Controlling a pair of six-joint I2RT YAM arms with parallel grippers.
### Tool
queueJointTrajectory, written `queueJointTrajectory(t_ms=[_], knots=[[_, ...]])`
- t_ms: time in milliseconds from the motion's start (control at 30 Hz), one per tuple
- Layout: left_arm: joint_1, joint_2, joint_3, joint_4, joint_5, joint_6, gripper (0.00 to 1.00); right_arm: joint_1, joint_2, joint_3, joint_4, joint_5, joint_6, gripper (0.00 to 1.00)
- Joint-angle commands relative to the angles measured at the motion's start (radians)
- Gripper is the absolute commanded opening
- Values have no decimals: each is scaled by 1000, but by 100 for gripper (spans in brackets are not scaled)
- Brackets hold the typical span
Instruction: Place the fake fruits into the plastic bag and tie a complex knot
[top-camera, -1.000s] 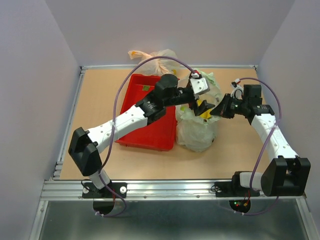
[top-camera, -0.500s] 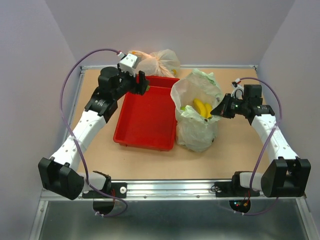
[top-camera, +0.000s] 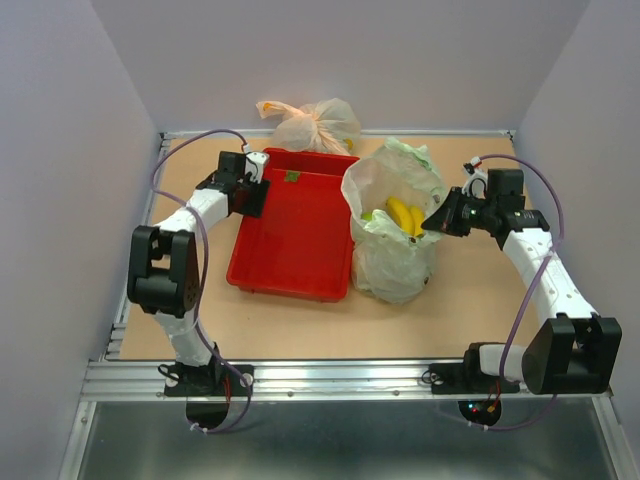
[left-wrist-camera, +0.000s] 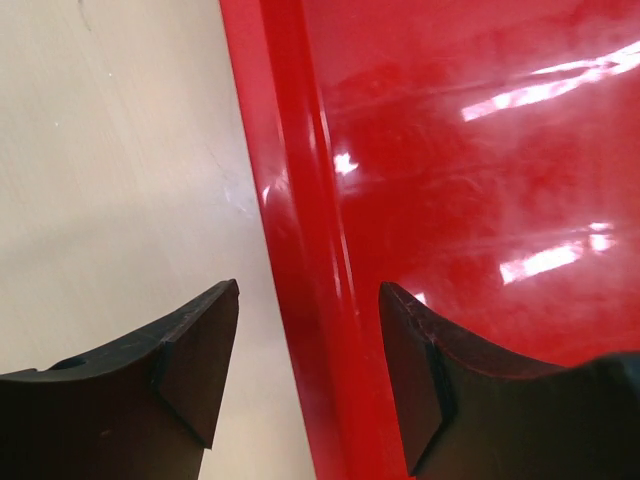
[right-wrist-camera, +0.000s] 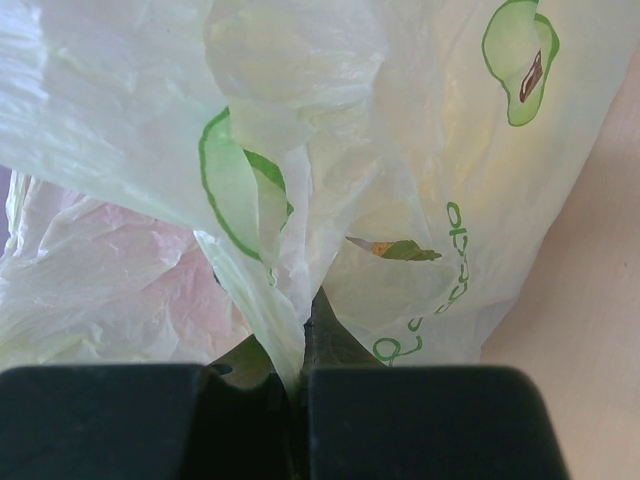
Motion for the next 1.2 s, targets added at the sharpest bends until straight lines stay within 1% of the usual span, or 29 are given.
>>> queueJointTrajectory(t_ms=[0,67,100,133,200,233,267,300,367,400,433,600,667,700,733,767,800,833,867,933,967,1067,1100,1133,1167], knots=[[33,98,116,1,-64,76,68,-4,-2,34,9,7,-12,0],[43,140,158,-5,-65,79,67,-3,-2,36,6,6,-10,0],[48,162,172,-10,-93,78,66,-3,-5,36,6,9,-10,0],[51,194,198,-15,-91,81,58,-4,-5,36,6,10,-10,0],[60,223,228,-33,-78,84,45,-3,-6,39,3,16,-13,0],[74,238,237,-53,-78,81,35,-3,-6,39,3,19,-15,1],[85,240,254,-65,-72,78,28,-3,-8,40,2,23,-15,0],[111,234,257,-87,-50,64,13,-3,-6,44,2,23,-16,1],[140,208,245,-102,-62,61,1,-3,-8,45,0,29,-16,0],[155,171,233,-105,-64,74,0,-3,-9,44,0,29,-15,0],[181,153,210,-110,-99,82,0,-3,-11,44,1,30,-16,0],[341,56,186,-130,-156,137,0,-3,-8,39,-2,29,-19,0],[396,54,212,-116,-174,170,0,-3,0,40,0,27,-21,1],[407,79,234,-111,-188,176,0,-3,3,42,0,26,-21,0],[417,97,264,-116,-200,177,0,-3,4,44,-2,26,-23,0],[440,122,339,-122,-213,167,0,-3,9,47,-2,26,-24,0],[448,143,381,-133,-220,159,0,-3,9,50,-2,27,-27,0],[456,186,418,-146,-222,153,0,-3,11,53,-2,30,-27,0],[462,209,488,-154,-204,145,0,-3,9,56,-2,32,-27,0],[461,266,545,-162,-188,156,0,-3,8,56,-2,32,-27,0],[461,284,597,-160,-165,164,0,-3,8,56,-2,30,-27,0],[450,379,724,-174,-186,170,0,-3,5,51,-2,36,-26,0],[448,434,764,-192,-191,150,2,-3,4,47,-2,38,-27,0],[448,458,835,-197,-215,139,12,-3,4,47,-2,35,-26,0],[448,478,864,-194,-229,127,21,-3,4,45,-2,33,-27,0]])
